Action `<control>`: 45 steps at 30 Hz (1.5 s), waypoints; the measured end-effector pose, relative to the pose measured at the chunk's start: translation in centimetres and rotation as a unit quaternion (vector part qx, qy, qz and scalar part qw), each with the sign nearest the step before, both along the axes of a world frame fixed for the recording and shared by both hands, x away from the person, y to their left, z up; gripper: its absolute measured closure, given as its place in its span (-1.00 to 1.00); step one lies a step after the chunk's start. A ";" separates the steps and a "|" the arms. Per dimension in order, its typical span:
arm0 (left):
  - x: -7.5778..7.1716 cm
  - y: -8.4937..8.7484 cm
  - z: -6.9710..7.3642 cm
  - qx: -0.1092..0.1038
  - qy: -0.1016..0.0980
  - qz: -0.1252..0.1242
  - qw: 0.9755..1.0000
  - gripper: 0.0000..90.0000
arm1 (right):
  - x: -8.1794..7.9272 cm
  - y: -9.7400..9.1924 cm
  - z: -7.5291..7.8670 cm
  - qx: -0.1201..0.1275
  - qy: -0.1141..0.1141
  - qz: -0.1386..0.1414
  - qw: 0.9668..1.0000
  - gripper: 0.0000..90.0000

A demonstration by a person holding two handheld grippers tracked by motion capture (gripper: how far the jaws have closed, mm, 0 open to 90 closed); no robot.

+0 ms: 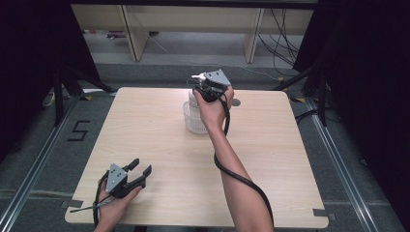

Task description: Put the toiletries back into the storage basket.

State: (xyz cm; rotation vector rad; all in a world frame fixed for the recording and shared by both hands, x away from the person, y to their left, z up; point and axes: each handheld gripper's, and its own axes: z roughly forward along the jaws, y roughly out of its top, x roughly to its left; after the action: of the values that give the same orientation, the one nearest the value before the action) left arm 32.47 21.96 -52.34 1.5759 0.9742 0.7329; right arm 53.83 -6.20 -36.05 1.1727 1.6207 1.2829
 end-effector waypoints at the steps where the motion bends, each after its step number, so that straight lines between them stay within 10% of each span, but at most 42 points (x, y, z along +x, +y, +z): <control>1: 0.0 0.0 0.0 0.000 0.000 0.000 1.000 -0.05 | -0.2 -0.1 0.0 0.004 0.012 -0.004 1.000 -0.27; 45: -0.2 -0.2 0.1 0.006 0.007 0.016 1.000 -0.05 | -11.8 -12.2 -2.4 -0.014 0.046 0.078 0.996 -0.39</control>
State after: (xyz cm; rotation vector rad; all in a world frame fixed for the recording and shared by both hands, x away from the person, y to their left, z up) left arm 32.30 21.79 -52.28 1.5805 1.0084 0.7523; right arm 42.01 -18.42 -38.47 1.1209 1.8228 1.3149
